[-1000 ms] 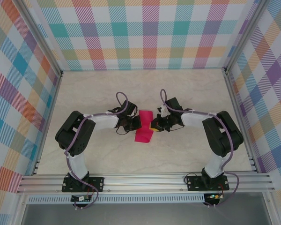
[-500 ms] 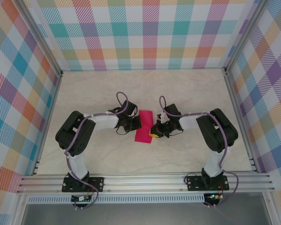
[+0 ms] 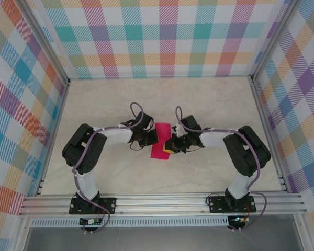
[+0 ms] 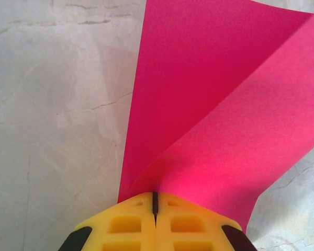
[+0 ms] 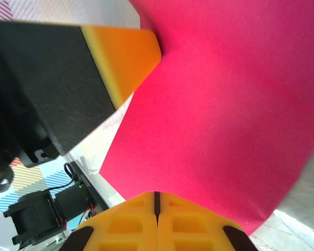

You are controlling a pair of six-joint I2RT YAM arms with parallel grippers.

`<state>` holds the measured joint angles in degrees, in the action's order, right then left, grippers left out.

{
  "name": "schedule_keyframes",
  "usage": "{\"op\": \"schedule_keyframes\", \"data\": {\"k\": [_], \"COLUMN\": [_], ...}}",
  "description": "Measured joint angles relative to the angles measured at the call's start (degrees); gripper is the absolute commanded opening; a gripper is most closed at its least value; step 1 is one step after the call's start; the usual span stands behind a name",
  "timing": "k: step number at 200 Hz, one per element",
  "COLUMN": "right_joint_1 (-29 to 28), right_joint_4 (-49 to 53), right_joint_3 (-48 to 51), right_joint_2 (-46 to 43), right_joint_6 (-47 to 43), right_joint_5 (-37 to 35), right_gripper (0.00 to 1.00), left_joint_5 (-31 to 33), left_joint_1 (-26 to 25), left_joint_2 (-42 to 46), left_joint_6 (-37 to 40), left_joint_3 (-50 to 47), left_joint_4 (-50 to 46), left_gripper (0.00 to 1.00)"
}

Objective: Fold a paper plane with a square sheet of paper (pick it up from the middle)
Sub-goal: Fold the square sheet of paper in half at the center of the table.

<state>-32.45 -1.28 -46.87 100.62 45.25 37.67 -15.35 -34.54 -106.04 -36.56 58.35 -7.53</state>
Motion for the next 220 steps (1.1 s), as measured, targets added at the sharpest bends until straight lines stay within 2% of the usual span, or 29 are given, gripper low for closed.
{"op": "schedule_keyframes", "data": {"k": [71, 137, 220], "right_joint_1": [-0.61, -1.01, -3.56], "right_joint_4": [-1.27, -0.24, 0.46], "right_joint_3": [2.93, 3.72, 4.17], "right_joint_2": [2.51, -2.01, 0.79], "right_joint_6": [0.39, 0.42, 0.37], "right_joint_5": [0.31, -0.04, -1.2], "right_gripper": [0.0, 0.0, 0.0], "left_joint_5": [0.0, 0.02, 0.48], "left_joint_1": [0.0, -0.04, -0.2], "left_joint_2": [0.0, 0.02, 0.02], "left_joint_6": [0.0, 0.2, 0.59], "left_joint_3": [-0.02, -0.02, 0.04], "left_joint_4": [0.0, -0.02, -0.22], "left_gripper": [0.0, 0.0, 0.0]}}
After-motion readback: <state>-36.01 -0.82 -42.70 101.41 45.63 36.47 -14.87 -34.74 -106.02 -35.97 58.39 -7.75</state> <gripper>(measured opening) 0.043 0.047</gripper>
